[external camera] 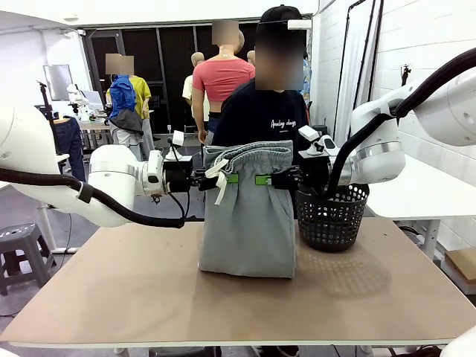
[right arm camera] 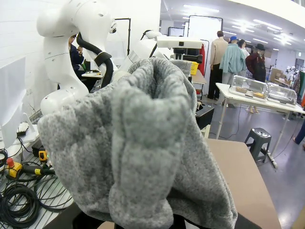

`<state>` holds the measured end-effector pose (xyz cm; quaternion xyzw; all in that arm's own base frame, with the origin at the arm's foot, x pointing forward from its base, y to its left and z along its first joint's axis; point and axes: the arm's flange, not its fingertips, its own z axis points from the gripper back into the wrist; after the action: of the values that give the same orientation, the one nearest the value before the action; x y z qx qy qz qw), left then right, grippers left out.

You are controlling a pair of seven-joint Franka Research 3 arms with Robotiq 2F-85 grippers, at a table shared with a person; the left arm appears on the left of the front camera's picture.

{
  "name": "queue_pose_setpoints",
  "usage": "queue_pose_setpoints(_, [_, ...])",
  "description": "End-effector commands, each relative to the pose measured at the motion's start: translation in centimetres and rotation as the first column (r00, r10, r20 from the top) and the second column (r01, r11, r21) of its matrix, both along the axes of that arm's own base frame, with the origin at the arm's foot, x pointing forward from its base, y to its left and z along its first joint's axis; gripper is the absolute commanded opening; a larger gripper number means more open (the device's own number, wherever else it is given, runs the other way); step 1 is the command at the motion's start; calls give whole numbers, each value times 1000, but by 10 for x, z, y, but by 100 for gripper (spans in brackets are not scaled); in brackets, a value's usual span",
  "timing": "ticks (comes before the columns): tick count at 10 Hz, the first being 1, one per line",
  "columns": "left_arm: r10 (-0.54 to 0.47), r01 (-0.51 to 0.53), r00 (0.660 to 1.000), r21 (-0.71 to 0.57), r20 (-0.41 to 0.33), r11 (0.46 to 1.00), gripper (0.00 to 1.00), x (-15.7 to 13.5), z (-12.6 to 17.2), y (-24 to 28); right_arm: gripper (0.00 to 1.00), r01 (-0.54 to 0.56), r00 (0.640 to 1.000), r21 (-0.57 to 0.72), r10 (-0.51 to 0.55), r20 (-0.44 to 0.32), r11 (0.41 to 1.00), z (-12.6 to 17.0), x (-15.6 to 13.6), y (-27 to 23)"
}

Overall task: Fold the training pants.
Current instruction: Fold the Training pants in half.

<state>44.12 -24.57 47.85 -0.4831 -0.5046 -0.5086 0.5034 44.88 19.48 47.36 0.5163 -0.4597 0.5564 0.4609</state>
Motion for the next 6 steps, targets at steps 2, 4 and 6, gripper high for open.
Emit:
queue_pose_setpoints(2, [-1, 1, 1000, 2, 1, 1000, 0, -1, 2, -1, 0, 1, 1000, 3, -1, 2, 1000, 1, -2, 0])
queue_pose_setpoints(4, [-1, 1, 1000, 2, 1, 1000, 0, -1, 2, -1, 0, 1, 1000, 3, -1, 2, 1000, 1, -2, 0])
queue_pose_setpoints(6, [-1, 1, 1000, 2, 1, 1000, 0, -1, 2, -1, 0, 1, 1000, 3, -1, 2, 1000, 1, -2, 0])
